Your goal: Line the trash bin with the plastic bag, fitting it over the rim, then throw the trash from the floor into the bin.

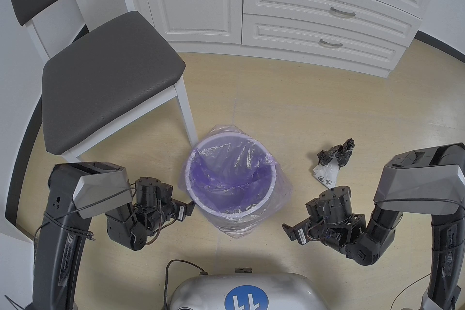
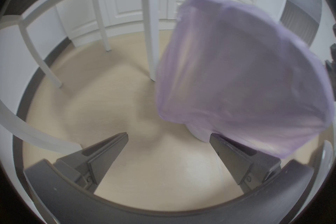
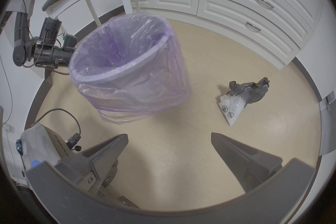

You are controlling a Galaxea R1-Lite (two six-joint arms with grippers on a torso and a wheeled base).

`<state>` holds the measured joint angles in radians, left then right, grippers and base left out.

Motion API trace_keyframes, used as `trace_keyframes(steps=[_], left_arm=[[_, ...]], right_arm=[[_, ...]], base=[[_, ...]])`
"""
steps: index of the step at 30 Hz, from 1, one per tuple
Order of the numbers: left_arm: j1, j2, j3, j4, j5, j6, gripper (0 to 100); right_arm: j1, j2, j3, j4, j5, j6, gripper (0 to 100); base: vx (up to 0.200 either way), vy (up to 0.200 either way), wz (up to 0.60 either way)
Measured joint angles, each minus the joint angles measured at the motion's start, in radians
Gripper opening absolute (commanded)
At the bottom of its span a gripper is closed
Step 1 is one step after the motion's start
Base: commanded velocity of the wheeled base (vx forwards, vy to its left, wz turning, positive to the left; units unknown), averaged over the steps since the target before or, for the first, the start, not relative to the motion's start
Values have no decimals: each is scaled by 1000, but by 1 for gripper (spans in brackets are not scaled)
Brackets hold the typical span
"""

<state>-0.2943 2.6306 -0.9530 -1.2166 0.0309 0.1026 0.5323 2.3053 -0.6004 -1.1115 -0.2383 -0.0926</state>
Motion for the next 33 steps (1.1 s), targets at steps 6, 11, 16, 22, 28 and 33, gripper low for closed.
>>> trace_keyframes(steps=[6, 11, 16, 22, 28, 33], left_arm=[[32, -103, 133, -1, -164, 26, 100], [101, -216, 206, 4, -208, 154, 100], [137, -247, 211, 9, -203, 176, 100], [121, -169, 111, -10, -83, 125, 100], [61, -59, -19, -25, -21, -16, 100], [34, 3, -104, 0, 16, -93, 100]], right_arm=[[-1, -21, 10, 0, 0, -5, 100], [-9, -31, 1, -2, 0, -4, 100], [-21, -8, -44, -39, -1, 8, 100], [-42, 27, -97, -70, -7, 24, 100], [-52, 66, -194, -79, -13, 101, 100], [-55, 97, -306, -57, -24, 226, 100]], base=[[0, 0, 0], [0, 0, 0], [0, 0, 0], [0, 0, 0], [0, 0, 0], [0, 0, 0]])
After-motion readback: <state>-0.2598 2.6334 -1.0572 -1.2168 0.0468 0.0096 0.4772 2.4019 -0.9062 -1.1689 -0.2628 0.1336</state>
